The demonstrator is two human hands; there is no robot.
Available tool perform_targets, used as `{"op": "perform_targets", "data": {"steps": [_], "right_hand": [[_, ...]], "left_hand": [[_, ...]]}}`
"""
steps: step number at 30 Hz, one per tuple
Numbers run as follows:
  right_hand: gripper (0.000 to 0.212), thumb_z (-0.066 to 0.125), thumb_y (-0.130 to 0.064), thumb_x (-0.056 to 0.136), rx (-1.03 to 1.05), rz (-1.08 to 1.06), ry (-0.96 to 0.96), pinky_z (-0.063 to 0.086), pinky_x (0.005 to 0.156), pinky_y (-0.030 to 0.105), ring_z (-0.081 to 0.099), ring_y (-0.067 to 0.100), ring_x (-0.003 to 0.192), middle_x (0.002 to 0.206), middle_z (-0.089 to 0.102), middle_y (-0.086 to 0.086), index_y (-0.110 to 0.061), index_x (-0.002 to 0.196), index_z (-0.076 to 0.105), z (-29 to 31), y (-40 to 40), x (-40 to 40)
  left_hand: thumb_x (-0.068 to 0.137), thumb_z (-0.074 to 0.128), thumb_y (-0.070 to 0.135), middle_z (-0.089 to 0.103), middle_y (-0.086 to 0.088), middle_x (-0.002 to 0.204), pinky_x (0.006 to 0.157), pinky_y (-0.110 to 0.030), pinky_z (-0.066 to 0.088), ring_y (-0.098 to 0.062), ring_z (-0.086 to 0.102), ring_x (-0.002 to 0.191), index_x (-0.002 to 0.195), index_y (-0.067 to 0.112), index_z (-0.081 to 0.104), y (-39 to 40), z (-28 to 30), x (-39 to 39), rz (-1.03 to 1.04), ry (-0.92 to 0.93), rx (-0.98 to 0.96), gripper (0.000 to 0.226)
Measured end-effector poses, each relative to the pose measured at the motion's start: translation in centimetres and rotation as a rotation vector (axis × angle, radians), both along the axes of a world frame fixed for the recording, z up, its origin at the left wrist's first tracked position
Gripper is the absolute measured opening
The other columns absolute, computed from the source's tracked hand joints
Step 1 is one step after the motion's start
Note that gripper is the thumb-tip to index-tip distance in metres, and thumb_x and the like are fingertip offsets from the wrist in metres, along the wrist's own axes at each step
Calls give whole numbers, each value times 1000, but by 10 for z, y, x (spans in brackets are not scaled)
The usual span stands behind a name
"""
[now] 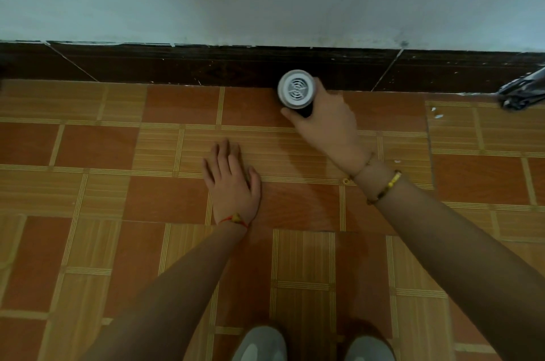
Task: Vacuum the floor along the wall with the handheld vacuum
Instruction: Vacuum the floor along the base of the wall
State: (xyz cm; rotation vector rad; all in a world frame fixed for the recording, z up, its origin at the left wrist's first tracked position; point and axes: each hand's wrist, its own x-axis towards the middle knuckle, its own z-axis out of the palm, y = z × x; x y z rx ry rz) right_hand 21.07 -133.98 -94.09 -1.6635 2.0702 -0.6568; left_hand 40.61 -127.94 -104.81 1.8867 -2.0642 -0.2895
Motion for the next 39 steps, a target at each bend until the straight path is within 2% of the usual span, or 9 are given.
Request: {"op": "perform_targets", "data": {"steps": [6, 10, 19, 24, 28, 33, 36, 39], "right_hand": [[65, 63, -55, 82, 44, 89, -32, 55, 80, 42, 64, 29, 104, 116, 67, 3, -25, 135, 44, -2, -23, 30], [69, 65, -55, 81, 40, 20, -42, 55, 83, 43, 63, 28, 107, 118, 67, 4, -23, 138, 43, -5, -13, 9], [69, 70, -51, 79, 22, -266, -4, 53, 86, 36, 63, 26, 109, 119, 67, 5, -19, 136, 48, -3, 38, -78], [67, 70, -49, 81, 2, -215, -21, 53, 82, 35, 63, 28, 108, 118, 68, 6, -18, 136, 48, 0, 39, -68], [67, 69, -50, 81, 51, -95, -68, 54, 88, 40, 62, 26, 110, 120, 67, 4, -21, 137, 47, 3, 35, -51], [69, 69, -53, 80, 43, -226, -4, 54, 85, 42, 63, 28, 108, 117, 68, 6, -21, 137, 48, 4, 44, -77], [67, 70, -49, 80, 36, -309, 13, 52, 86, 37, 62, 28, 110, 119, 67, 7, -17, 135, 48, 8, 52, -100], [67, 70, -49, 80, 42, -297, 4, 52, 88, 38, 61, 27, 112, 120, 66, 6, -17, 135, 48, 8, 61, -108]], "left_hand": [[96, 45, 30, 35, -12, 157, 121, -57, 12, -29, 20, 151, 142, 5, 44, -1, -1, 1, -4, 9, 4, 52], [95, 49, 28, 35, -12, 157, 121, -57, 13, -28, 20, 151, 140, 5, 45, -1, 0, 1, -8, 10, -2, 51], [97, 45, 32, 34, -11, 158, 122, -56, 11, -28, 17, 151, 141, 6, 43, 0, 0, 1, -10, -21, 23, 52], [96, 45, 32, 34, -11, 157, 121, -56, 11, -29, 19, 151, 140, 5, 44, 0, 0, 1, -11, -29, 16, 52], [96, 40, 36, 34, -11, 157, 122, -56, 11, -29, 18, 151, 143, 6, 42, 0, 1, 1, -10, -35, 24, 56], [96, 43, 33, 35, -13, 157, 122, -56, 10, -30, 20, 150, 143, 6, 41, 1, 1, 1, -10, -23, 12, 55], [95, 44, 32, 35, -13, 156, 122, -55, 8, -30, 20, 150, 143, 5, 42, 1, 1, 1, -8, -29, 11, 55], [96, 45, 32, 35, -13, 156, 122, -55, 8, -31, 20, 150, 142, 5, 42, 1, 2, 1, -6, -24, 11, 54]]}}
